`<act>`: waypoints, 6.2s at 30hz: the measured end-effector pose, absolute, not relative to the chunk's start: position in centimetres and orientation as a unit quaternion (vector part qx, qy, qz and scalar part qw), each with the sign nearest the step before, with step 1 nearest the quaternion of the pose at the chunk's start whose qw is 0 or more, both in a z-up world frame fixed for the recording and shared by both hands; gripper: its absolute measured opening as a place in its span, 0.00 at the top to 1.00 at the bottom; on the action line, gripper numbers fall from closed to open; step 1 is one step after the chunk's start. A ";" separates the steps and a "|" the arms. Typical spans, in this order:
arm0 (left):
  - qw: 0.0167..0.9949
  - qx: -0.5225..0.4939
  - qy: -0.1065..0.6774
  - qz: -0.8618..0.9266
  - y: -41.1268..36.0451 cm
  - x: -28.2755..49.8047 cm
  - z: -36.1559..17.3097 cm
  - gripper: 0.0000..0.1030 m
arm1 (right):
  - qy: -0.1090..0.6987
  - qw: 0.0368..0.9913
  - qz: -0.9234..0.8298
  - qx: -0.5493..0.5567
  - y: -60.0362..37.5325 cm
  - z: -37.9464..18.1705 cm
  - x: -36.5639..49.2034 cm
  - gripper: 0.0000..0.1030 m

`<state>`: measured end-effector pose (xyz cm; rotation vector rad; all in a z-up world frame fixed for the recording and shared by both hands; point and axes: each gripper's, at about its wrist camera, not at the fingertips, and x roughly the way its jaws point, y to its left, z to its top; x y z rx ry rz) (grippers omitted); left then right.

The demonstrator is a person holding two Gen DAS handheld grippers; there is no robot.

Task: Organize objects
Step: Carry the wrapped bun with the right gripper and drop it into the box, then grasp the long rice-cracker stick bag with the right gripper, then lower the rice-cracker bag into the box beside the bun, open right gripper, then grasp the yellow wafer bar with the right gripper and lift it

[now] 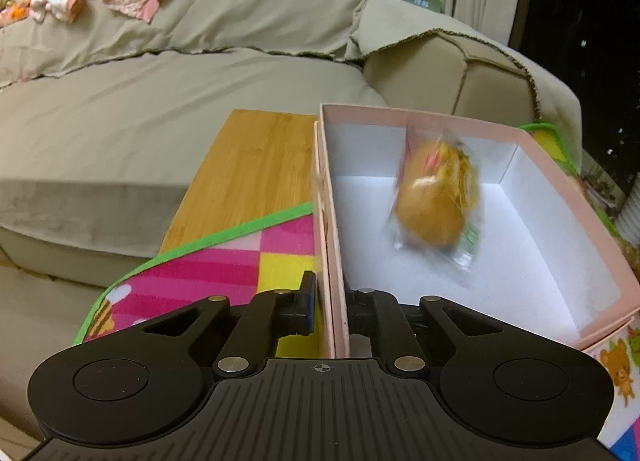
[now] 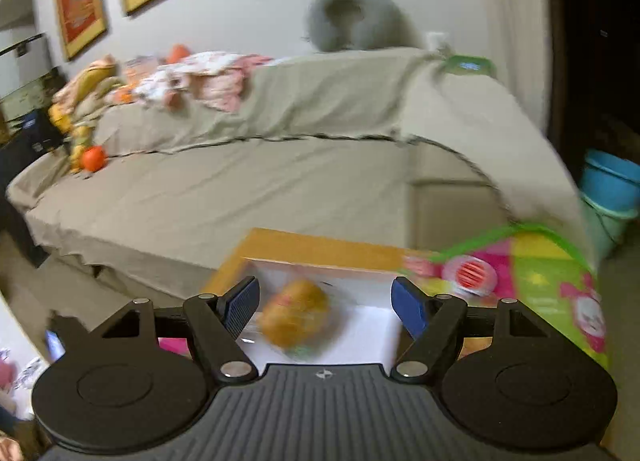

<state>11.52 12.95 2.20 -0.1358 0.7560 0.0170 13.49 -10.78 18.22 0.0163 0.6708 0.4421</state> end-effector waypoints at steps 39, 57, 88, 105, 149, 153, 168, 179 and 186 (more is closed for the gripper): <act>0.925 -0.107 0.362 0.047 14.9 10.6 1.9 0.90 | 0.452 0.877 0.096 -0.134 -10.2 4.0 29.4 0.54; 0.923 -0.111 0.366 0.039 11.8 10.0 1.7 0.89 | 0.369 0.930 -0.003 0.013 -27.7 8.1 21.2 0.48; 0.922 -0.112 0.370 0.029 10.7 8.4 1.8 0.88 | 0.453 0.887 0.086 0.030 -20.8 4.4 9.3 0.56; 0.921 -0.126 0.368 0.023 11.2 8.4 1.7 0.86 | 0.425 0.898 0.110 -0.027 -21.6 9.1 4.4 0.62; 0.932 -0.087 0.352 0.012 11.0 7.5 3.2 0.87 | 0.381 0.877 0.267 0.123 -7.4 12.8 13.2 0.67; 0.932 -0.092 0.351 0.015 11.0 7.5 3.1 0.87 | 0.361 0.905 0.202 0.101 -13.3 12.3 12.0 0.57; 0.924 -0.092 0.371 0.021 10.9 7.6 2.7 0.87 | 0.389 0.907 0.142 0.075 -19.9 6.3 11.2 0.57; 0.923 -0.093 0.372 0.020 10.9 7.4 2.9 0.87 | 0.424 0.887 0.157 0.091 -17.4 4.4 13.7 0.80; 0.923 -0.094 0.372 0.020 10.9 7.4 2.9 0.87 | 0.450 0.877 0.154 0.067 -19.8 4.7 7.8 0.80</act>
